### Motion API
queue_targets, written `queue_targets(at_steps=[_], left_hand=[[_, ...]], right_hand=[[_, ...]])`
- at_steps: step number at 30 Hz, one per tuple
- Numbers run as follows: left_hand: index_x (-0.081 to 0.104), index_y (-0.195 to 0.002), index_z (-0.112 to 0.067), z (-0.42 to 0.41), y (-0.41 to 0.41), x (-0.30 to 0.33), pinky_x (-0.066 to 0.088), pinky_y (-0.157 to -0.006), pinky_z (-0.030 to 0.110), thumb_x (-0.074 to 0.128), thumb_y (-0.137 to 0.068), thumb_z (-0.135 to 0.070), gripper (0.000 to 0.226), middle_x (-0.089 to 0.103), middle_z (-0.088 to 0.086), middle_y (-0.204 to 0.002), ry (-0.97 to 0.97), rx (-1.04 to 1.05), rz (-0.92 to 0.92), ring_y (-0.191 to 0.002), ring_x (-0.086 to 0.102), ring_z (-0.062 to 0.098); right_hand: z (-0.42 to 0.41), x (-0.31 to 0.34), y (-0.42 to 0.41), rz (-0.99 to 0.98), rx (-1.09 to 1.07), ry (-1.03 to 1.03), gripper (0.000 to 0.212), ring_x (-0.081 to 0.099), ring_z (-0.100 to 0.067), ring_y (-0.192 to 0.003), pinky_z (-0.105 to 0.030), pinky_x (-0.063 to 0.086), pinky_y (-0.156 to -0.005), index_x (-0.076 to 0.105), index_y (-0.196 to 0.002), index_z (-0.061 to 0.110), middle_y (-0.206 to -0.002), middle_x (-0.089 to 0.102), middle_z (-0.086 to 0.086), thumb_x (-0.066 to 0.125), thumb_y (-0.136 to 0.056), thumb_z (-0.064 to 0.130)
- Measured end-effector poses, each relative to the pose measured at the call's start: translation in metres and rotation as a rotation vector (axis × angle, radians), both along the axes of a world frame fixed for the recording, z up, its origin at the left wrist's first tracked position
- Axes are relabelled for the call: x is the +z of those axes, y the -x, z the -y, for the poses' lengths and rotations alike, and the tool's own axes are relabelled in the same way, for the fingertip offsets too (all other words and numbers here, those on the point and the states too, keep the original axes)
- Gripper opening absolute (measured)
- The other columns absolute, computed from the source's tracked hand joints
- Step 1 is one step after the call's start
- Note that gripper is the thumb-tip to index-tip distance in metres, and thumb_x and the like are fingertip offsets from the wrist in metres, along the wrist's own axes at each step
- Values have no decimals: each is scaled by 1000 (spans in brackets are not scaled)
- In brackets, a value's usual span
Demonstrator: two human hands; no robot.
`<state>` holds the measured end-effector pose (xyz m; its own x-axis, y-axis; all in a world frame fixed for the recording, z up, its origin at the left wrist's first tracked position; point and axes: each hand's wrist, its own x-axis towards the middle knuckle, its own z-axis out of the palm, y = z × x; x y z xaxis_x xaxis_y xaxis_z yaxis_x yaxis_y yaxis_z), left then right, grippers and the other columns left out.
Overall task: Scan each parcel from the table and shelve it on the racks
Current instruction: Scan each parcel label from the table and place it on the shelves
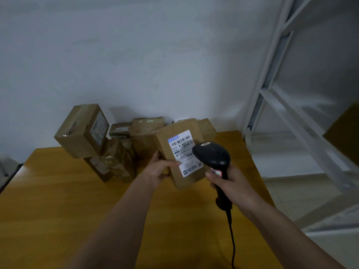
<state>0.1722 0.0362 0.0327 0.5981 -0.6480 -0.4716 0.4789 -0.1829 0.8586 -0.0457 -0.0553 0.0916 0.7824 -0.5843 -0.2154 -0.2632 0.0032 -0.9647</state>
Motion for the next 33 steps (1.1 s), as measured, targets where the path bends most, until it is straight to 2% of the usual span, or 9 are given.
queue_targets(at_steps=[2, 5, 9, 13, 18, 22, 25, 29, 33], left_hand=[[46, -138, -24, 0, 1, 0, 45, -98, 60, 85, -48, 0, 102, 66, 3, -123, -4, -20, 7, -118, 57, 30], [42, -141, -24, 0, 5, 0, 42, -101, 62, 84, -51, 3, 103, 64, 3, -125, 0, -52, 18, -120, 55, 32], [42, -141, -22, -2, 20, 4, 39, -103, 63, 82, -55, 7, 100, 62, 5, -127, 20, -67, 30, -121, 53, 33], [44, -139, -22, -6, 43, 14, 39, -103, 62, 83, -55, 6, 97, 63, 4, -126, 41, -96, 55, -121, 54, 33], [41, -142, -22, -8, 87, 28, 38, -104, 62, 83, -52, 5, 102, 63, 5, -126, 69, -135, 77, -119, 55, 32], [41, -142, -23, -12, 138, 36, 38, -103, 63, 86, -47, 2, 108, 64, 4, -125, 73, -190, 78, -118, 56, 31], [40, -142, -23, -14, 179, 41, 38, -103, 63, 89, -47, -1, 109, 64, 3, -126, 68, -254, 70, -119, 56, 31], [50, -134, -25, -19, 236, 46, 40, -102, 63, 97, -41, -15, 105, 69, 2, -120, 76, -384, 69, -118, 58, 30], [58, -125, -29, -21, 291, 46, 46, -96, 60, 100, -32, -30, 102, 73, -2, -110, 32, -479, 75, -114, 60, 26]], right_hand=[[-8, 2, 6, 1, 32, 17, 18, 59, -5, -106, -23, 45, -85, 60, -104, 39, -101, 65, 18, 60, -94, 24], [-16, 4, 16, -12, 51, 39, 29, 52, -5, -117, -30, 41, -99, 57, -119, 41, -114, 61, 19, 59, -95, 24], [-26, 2, 35, -23, 69, 43, 34, 47, -4, -120, -28, 36, -99, 51, -122, 45, -125, 56, 18, 58, -96, 25], [-31, 5, 59, 6, 45, 47, 34, 44, 0, -117, -24, 33, -96, 49, -117, 48, -123, 53, 22, 58, -96, 23], [-38, 11, 104, 24, 13, 67, 32, 47, 4, -113, -11, 36, -82, 52, -117, 45, -120, 56, 21, 60, -95, 22], [-49, 16, 154, 33, -88, 64, 29, 51, -1, -111, -19, 40, -85, 55, -116, 42, -112, 59, 20, 62, -94, 25], [-59, 20, 194, 47, -180, 66, 26, 53, 5, -104, -18, 41, -81, 55, -103, 47, -104, 61, 26, 64, -92, 26], [-71, 24, 251, 56, -253, 55, 24, 59, 10, -93, -17, 42, -79, 60, -100, 45, -92, 68, 30, 65, -91, 24], [-84, 24, 306, 84, -330, 38, 21, 63, 1, -99, -24, 45, -86, 65, -107, 36, -99, 72, 22, 64, -92, 21]])
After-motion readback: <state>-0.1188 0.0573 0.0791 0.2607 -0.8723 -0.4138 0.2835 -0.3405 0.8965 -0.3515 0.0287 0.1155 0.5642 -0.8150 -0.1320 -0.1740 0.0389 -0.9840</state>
